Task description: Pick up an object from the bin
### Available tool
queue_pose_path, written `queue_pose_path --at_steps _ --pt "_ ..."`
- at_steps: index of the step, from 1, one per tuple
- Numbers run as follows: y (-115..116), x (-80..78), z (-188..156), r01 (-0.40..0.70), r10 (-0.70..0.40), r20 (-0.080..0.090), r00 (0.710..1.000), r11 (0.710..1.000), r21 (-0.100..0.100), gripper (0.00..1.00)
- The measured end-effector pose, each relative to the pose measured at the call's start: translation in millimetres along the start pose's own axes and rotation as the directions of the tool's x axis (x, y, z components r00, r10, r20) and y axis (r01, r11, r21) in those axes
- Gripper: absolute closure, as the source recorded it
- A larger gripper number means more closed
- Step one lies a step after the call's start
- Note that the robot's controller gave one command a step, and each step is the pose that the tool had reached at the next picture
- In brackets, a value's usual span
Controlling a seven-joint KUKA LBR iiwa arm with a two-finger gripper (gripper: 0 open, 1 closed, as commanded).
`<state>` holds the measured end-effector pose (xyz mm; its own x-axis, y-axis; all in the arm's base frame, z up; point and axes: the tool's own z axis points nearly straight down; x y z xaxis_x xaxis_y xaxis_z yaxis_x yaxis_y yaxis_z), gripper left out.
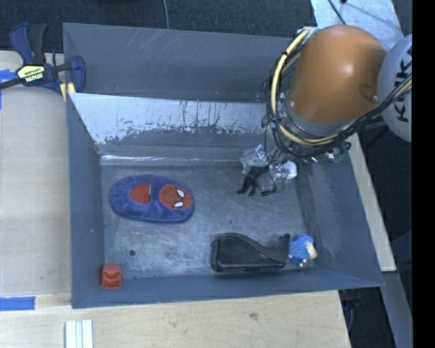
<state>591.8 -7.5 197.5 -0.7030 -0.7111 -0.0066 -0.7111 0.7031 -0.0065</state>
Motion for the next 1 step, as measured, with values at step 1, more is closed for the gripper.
queue_pose_path --at_steps 1 --pt "-6.2 -2.0 -97.7 0.002 -0.002 0.003 1.0 1.0 0.003 1.0"
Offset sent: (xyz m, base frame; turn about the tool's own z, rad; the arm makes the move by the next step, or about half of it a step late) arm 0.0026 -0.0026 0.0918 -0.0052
